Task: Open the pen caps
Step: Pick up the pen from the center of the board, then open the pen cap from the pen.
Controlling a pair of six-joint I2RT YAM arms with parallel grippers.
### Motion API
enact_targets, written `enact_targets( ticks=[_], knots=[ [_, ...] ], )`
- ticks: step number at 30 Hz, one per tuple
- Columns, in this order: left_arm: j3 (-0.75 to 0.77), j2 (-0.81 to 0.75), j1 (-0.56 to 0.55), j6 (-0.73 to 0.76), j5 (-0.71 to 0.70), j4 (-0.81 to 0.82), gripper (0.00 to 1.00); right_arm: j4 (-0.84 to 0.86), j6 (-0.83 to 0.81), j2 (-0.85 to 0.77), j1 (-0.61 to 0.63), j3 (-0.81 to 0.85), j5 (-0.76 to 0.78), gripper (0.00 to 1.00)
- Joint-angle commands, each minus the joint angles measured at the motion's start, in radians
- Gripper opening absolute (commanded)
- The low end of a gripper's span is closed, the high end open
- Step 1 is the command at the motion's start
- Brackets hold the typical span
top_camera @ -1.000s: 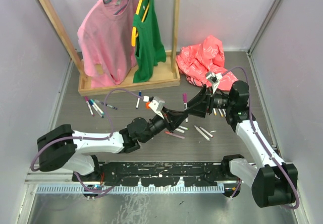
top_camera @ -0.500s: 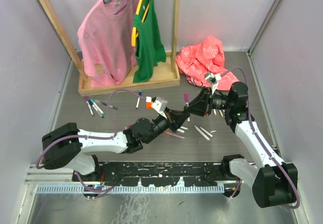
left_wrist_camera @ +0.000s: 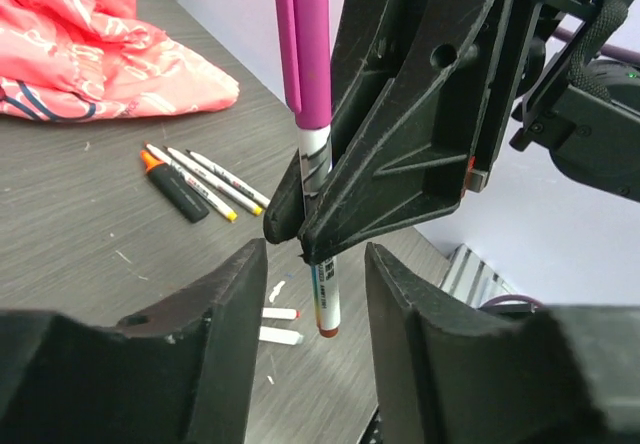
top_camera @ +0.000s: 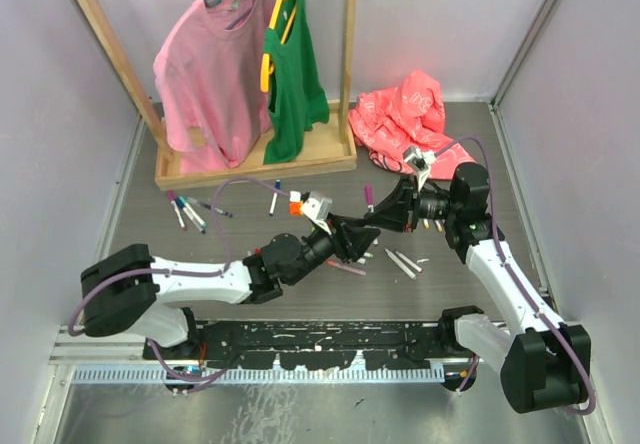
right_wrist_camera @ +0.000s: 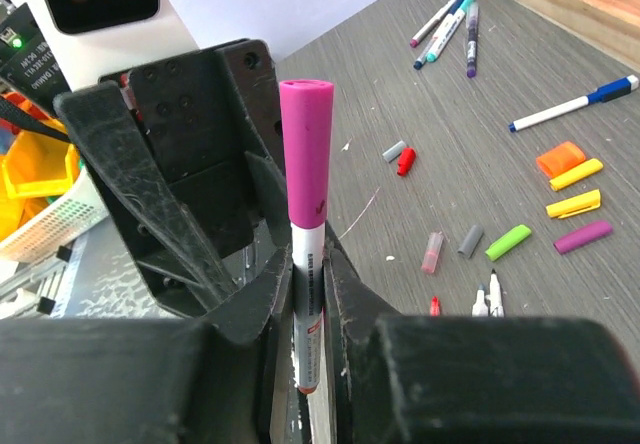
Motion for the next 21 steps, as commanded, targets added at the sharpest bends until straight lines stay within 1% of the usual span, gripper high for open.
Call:
enact_targets(
  ticks=[1,2,3,7,9,12,15,18,21],
  knots=[
    [-0.005,-0.092,-0.004,0.0,-0.026,-0.023,0.56,-0.043,-0.053,-0.022,0.006,0.051,-0.004,0.01],
    [-0.017,-0.113,-0.001,-0.006,-0.019,-0.046,0.67,-0.05,-0.062,-0.021,0.006,0.053,-0.003,0.01],
    [-0.029,-0.138,0.001,-0.007,0.009,-0.078,0.74,-0.055,-0.066,-0.02,0.006,0.053,-0.005,0.01],
    [-0.055,-0.25,0.035,0.011,0.119,-0.177,0.86,-0.071,-0.074,-0.018,0.006,0.056,-0.006,0.01],
    [-0.072,-0.296,0.076,-0.004,0.187,-0.185,0.91,-0.078,-0.078,-0.016,0.006,0.057,-0.007,0.01],
    [-0.084,-0.352,0.179,-0.079,0.315,-0.19,0.93,-0.101,-0.099,-0.014,0.006,0.062,-0.019,0.01],
    [-0.071,-0.365,0.265,-0.149,0.451,-0.177,0.94,-0.102,-0.103,-0.01,0.005,0.061,-0.039,0.01],
    [-0.043,-0.356,0.301,-0.188,0.536,-0.163,0.94,-0.104,-0.1,-0.005,0.009,0.058,-0.059,0.01],
    [-0.01,-0.334,0.306,-0.207,0.569,-0.153,0.94,-0.104,-0.1,-0.001,0.013,0.059,-0.068,0.01]
  ],
)
